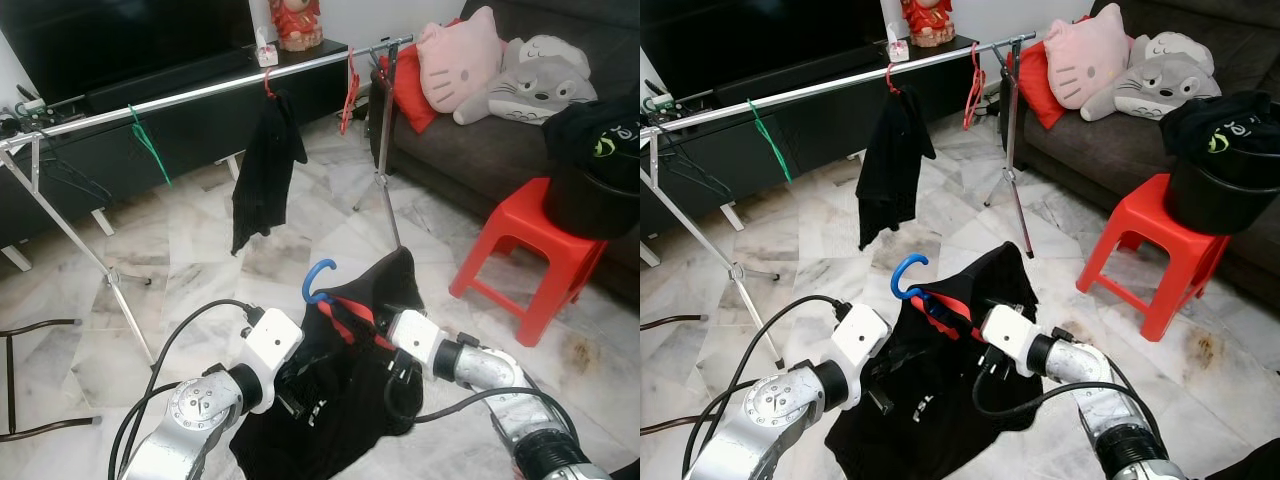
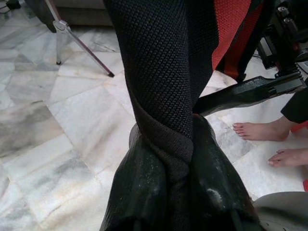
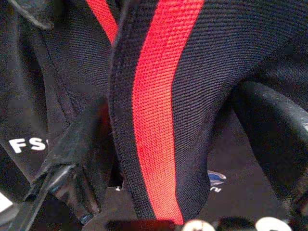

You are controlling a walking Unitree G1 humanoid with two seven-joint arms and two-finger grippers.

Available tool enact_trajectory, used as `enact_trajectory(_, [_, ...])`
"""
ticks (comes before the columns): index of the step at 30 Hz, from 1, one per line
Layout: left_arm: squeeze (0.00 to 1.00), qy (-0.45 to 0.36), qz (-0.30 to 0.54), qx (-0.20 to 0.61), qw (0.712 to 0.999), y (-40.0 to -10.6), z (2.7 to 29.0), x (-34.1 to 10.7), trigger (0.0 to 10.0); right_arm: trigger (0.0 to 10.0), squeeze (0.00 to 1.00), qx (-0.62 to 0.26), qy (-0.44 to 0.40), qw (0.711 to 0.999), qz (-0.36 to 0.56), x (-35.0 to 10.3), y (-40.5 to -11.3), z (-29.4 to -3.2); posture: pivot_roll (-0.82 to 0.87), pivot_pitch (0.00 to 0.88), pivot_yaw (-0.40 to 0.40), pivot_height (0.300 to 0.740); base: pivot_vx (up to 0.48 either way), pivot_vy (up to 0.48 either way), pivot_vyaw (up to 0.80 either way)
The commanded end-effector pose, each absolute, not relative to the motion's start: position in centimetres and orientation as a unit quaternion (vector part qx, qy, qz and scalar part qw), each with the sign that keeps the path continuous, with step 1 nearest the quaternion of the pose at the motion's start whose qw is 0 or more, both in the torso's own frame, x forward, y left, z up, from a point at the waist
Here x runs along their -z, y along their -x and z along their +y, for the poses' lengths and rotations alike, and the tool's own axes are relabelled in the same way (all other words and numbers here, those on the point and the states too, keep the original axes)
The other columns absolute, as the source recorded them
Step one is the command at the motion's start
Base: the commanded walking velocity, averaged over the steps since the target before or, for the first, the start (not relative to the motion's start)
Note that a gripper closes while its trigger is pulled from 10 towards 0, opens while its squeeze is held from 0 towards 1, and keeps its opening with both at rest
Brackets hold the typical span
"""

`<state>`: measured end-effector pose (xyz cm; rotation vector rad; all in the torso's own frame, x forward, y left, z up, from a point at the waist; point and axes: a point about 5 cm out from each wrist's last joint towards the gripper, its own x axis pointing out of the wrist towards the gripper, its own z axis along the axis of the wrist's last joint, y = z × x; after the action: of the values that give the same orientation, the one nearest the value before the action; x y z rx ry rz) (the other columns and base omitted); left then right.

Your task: Hang hanger

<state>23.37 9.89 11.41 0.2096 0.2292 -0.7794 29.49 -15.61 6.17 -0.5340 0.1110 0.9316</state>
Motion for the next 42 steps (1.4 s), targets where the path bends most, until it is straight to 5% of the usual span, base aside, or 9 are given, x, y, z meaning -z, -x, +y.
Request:
enact_trajectory(1, [0.00,-0.096,0.097,0.386,0.912,-23.4,9.8,-12.3,10.0,10.0,0.00,-0.422,0.269,0.864,0.049,-6.3,-29.9,-15.6,-0.16,0.000,0.073,0.732,0.000,0.000,0.00])
enact_trajectory(2, [0.00,-0.096,0.099,0.386,0.912,-23.4,9.8,-12.1,10.0,2.5,0.00,-0.391,0.285,0.874,0.052,-6.2,-30.2,-16.1,-0.15,0.000,0.072,0.732,0.000,0.000,0.00])
enact_trajectory(3, [0.00,-0.096,0.101,0.385,0.912,-23.4,9.8,-12.1,10.0,2.5,0.00,-0.370,0.295,0.879,0.053,-6.1,-30.5,-16.4,-0.15,0.000,0.072,0.732,0.000,0.000,0.00])
enact_trajectory(4, [0.00,-0.095,0.102,0.384,0.913,-23.4,9.8,-11.9,10.0,0.0,0.00,-0.355,0.302,0.883,0.055,-6.1,-30.6,-16.7,-0.16,0.000,0.073,0.732,0.000,0.000,0.00])
enact_trajectory(37, [0.00,-0.101,0.116,0.366,0.918,-23.5,10.4,-11.2,10.0,0.0,0.00,-0.325,0.286,0.900,0.046,-6.1,-30.7,-16.4,-0.16,0.000,0.070,0.732,0.000,0.000,0.00])
enact_trajectory(38, [0.00,-0.101,0.117,0.362,0.919,-23.5,10.5,-11.1,10.0,10.0,0.00,-0.334,0.274,0.901,0.038,-6.0,-29.8,-16.5,-0.16,0.000,0.068,0.732,0.000,0.000,0.00])
enact_trajectory(42, [0.00,-0.103,0.119,0.353,0.922,-23.6,10.9,-10.8,10.0,10.0,0.00,-0.337,0.243,0.909,0.021,-6.1,-27.9,-16.9,-0.16,0.000,0.069,0.732,0.000,0.000,0.00])
